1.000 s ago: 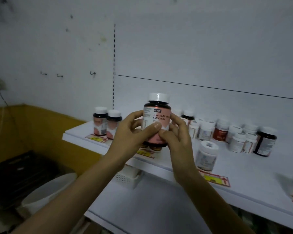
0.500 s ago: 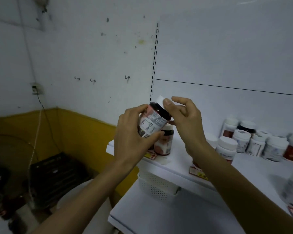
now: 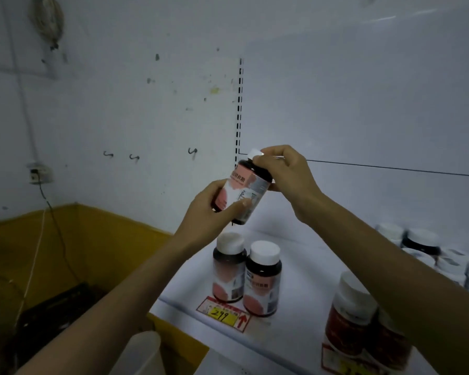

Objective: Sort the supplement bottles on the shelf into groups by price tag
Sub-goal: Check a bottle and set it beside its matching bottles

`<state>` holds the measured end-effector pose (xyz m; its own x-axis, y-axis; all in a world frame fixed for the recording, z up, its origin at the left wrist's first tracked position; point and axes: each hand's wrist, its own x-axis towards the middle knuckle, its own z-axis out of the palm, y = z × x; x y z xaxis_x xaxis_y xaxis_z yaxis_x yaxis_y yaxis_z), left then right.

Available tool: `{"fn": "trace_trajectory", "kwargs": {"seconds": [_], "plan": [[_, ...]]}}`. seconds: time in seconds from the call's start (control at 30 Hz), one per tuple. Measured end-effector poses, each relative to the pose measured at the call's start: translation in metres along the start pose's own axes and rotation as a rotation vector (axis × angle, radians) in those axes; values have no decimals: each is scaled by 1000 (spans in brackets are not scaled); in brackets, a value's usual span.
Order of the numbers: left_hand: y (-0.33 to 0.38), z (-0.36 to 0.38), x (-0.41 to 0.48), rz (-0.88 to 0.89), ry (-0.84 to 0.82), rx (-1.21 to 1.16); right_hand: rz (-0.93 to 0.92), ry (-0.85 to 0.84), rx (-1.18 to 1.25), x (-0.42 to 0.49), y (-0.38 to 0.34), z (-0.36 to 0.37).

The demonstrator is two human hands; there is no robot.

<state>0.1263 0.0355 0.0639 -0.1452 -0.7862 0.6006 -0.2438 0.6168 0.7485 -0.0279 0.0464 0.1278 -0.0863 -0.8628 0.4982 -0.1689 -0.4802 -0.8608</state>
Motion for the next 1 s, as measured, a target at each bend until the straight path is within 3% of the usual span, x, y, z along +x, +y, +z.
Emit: {"fn": "trace_trajectory", "kwargs": {"seconds": [0.23, 0.47, 0.77, 1.0], "plan": [[-28, 16, 58, 98, 79, 52, 27, 41, -172, 44, 11, -5], [-78, 9, 87, -112, -293, -141, 180, 28, -362, 65, 33, 10], [-142, 17, 68, -274, -535, -206, 370, -54, -616, 47, 77, 35], [-165, 18, 48, -394, -698, -426, 513, -146, -696, 24, 90, 40]]}}
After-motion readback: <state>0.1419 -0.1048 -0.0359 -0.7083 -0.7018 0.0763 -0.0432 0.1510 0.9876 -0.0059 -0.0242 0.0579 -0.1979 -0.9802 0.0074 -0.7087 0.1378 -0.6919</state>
